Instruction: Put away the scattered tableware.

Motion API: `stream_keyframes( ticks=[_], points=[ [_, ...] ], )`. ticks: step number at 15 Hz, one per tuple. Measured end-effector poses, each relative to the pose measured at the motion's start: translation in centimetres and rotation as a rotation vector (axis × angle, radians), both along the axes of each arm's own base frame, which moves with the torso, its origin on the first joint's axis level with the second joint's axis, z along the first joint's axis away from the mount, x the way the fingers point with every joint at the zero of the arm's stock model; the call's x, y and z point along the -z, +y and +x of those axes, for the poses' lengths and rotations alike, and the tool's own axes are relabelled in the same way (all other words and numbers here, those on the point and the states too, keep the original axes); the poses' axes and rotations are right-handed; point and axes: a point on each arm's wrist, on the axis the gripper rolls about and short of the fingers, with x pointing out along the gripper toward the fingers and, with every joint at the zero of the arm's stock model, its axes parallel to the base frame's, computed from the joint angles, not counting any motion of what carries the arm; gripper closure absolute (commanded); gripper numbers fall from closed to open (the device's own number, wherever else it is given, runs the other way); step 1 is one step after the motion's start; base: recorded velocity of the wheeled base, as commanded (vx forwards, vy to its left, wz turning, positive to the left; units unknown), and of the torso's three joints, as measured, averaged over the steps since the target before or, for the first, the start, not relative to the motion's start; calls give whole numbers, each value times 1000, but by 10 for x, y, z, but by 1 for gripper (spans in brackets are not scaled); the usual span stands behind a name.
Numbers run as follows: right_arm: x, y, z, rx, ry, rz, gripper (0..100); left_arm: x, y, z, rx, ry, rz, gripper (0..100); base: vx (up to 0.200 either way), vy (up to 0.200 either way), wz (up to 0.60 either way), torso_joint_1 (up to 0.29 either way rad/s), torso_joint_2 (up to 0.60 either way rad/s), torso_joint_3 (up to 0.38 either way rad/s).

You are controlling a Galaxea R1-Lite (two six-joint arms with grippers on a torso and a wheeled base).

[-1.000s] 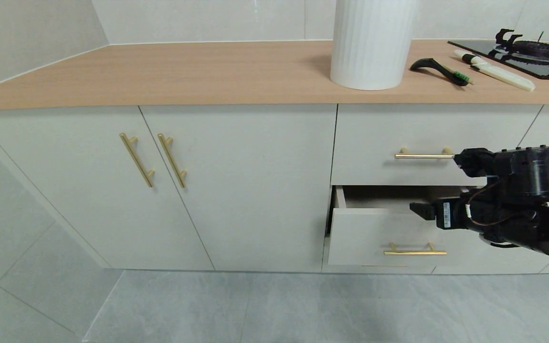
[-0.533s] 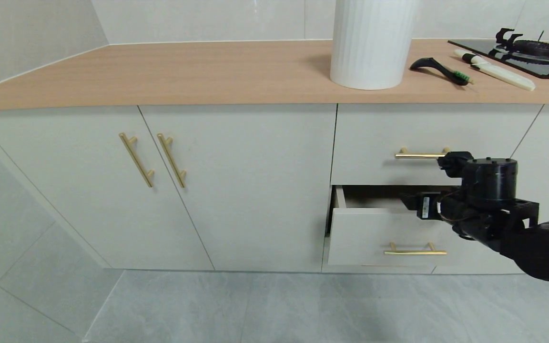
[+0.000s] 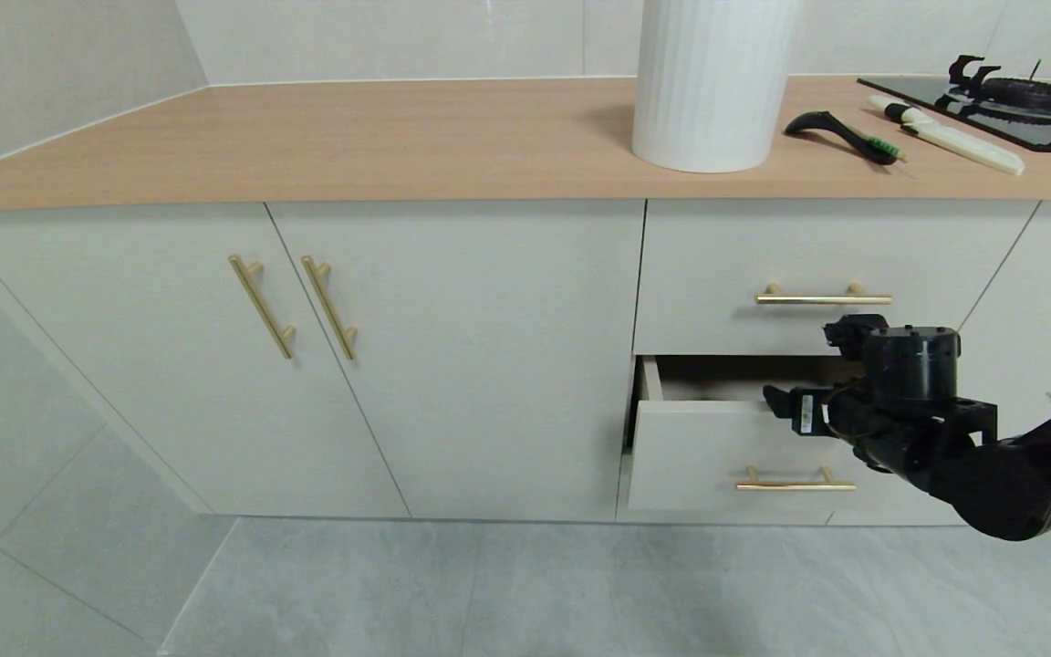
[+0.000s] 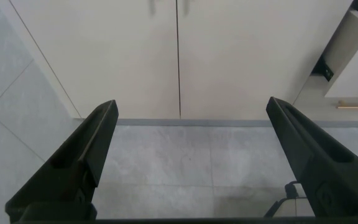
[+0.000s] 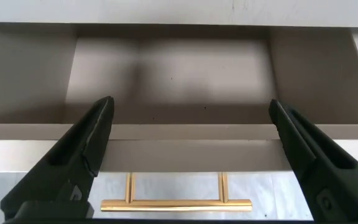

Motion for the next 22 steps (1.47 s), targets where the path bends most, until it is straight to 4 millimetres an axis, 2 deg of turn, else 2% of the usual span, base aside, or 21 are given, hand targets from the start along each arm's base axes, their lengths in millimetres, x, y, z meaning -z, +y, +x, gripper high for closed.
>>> stream_keyframes(
  ticks=[14,22],
  points=[
    [-28,-9,-47,-67,276,-112,0,0,0,0,0,0,0,0,0,0,0,0,0,0],
    [-26,-11,-70,-127,449,-219,0,0,0,0,0,0,0,0,0,0,0,0,0,0]
  ],
)
